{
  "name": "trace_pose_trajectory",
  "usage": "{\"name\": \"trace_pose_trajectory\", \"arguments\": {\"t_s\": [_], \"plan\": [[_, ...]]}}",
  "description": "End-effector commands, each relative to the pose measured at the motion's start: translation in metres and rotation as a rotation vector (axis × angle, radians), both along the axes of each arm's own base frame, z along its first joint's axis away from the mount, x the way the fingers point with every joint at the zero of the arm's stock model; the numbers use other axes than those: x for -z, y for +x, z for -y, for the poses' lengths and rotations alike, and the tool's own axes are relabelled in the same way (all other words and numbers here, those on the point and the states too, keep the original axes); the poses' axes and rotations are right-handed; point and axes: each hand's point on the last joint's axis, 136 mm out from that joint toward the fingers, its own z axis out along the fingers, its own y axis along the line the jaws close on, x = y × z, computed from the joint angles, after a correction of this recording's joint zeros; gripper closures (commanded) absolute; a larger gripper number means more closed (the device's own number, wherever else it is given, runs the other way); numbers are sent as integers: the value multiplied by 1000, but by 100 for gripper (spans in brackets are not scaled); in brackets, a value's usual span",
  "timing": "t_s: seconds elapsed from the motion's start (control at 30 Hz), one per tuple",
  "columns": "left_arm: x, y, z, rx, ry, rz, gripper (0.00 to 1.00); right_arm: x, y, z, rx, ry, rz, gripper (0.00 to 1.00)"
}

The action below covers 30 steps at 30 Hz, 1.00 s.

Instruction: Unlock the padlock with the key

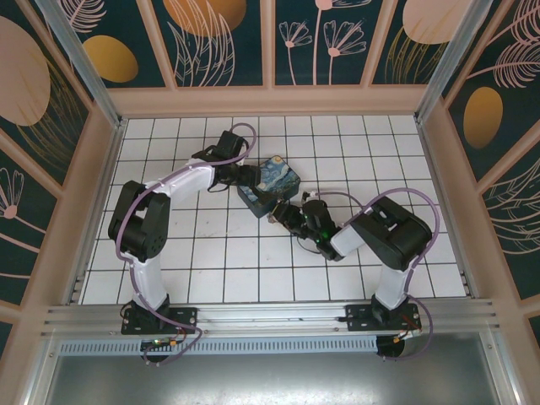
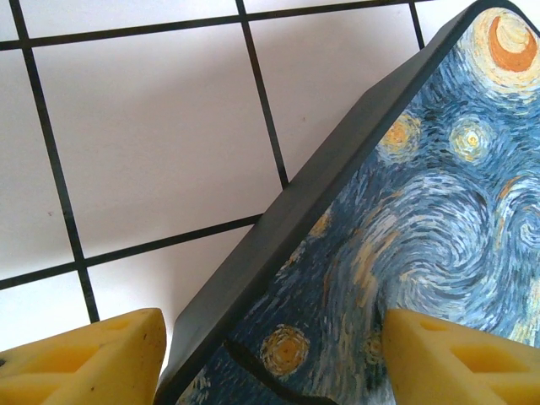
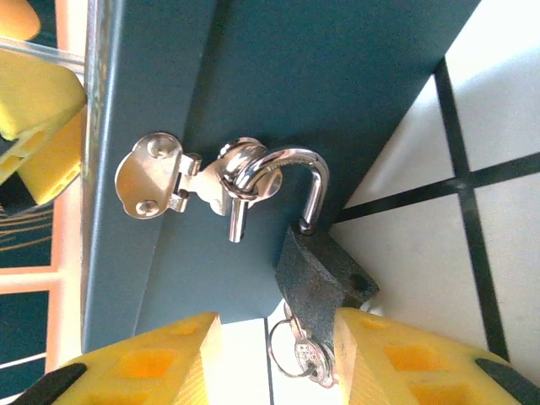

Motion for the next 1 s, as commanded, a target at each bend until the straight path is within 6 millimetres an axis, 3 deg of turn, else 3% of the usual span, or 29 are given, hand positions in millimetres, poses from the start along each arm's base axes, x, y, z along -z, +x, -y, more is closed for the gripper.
{"name": "trace_pose_trajectory", "arguments": {"t_s": [0.0,0.27,0.43,0.53,0.63,0.73,0.8,0.9,0.97], "plan": [[19,-11,-5,8,43,-81,32,13,-2,22,92,-31,-31,59],[-2,-4,-4,-27,21,-45,30,9,13,43,11,-392,29,45],[-56,3,-15,-23,84,65,25,-5,12,55,11,-408,79,45],[-65,-23,-19,6,166,94,23,-19,12,64,11,-379,99,45],[-56,-69,-10,50,205,67,26,-31,16,80,37,-347,109,45],[-53,-119,18,108,124,25,31,-43,22,93,48,-347,137,47],[-56,-141,37,123,57,18,35,-50,24,88,-4,-341,175,48],[-58,-143,35,63,23,38,38,-48,22,66,-117,-317,206,53],[-72,-133,32,42,-10,64,35,-42,23,65,-129,-347,241,57]]}}
